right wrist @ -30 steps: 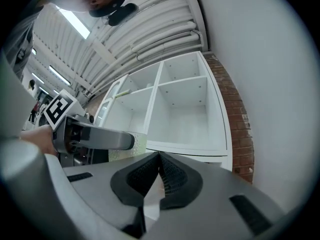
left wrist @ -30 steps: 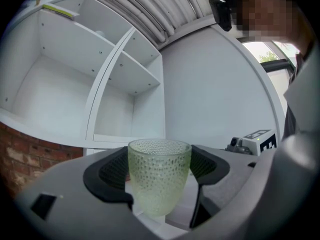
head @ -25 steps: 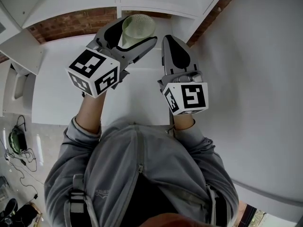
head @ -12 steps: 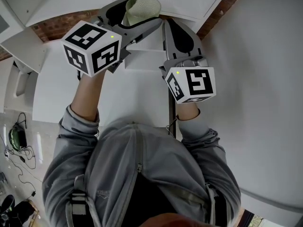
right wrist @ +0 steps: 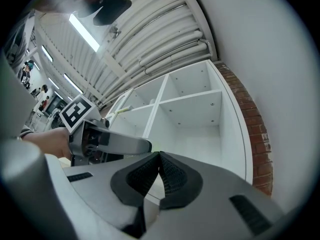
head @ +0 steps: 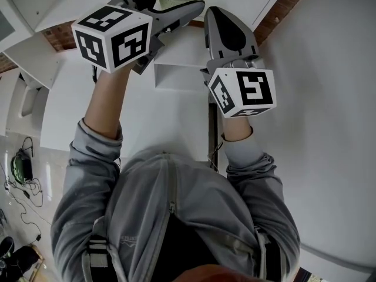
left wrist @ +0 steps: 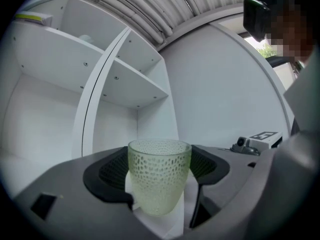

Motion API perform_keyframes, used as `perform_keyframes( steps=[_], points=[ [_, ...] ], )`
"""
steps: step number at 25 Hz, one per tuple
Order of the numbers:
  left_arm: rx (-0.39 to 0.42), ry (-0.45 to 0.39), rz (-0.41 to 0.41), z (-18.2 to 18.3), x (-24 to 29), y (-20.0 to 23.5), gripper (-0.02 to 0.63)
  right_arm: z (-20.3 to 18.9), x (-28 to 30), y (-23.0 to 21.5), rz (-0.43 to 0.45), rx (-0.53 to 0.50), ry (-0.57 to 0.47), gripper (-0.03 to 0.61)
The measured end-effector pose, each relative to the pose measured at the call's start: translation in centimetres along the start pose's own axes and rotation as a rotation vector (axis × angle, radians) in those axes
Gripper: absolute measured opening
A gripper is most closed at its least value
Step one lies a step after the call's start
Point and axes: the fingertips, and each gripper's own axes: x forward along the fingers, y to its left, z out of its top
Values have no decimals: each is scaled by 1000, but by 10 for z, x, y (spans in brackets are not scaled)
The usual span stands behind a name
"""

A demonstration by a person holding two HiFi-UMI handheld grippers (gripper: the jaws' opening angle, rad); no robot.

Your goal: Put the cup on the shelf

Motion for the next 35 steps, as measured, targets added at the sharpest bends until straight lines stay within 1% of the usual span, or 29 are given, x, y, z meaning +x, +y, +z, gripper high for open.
perform_keyframes(
  steps=[8, 13, 16, 21, 24, 29, 35],
  points=[
    [-4, 3, 43, 10, 22, 12, 374, 6, 9, -15, -3, -7, -8, 26],
    [13, 3, 81, 14, 39, 18, 374, 4, 13, -26, -5, 1, -12, 26],
    [21, 14, 109, 13, 48, 23, 374, 1, 15, -32, -6, 3, -13, 26],
    [-8, 24, 151, 9, 60, 36, 374, -5, 20, -41, -9, 4, 1, 26],
    [-9, 39, 180, 5, 67, 44, 376, -9, 22, -45, -13, 2, 7, 26],
    [3, 64, 211, 3, 76, 49, 376, -18, 23, -52, -14, 4, 25, 26],
    [-14, 86, 251, -5, 82, 56, 376, -23, 23, -55, -18, 14, 31, 26]
  ],
)
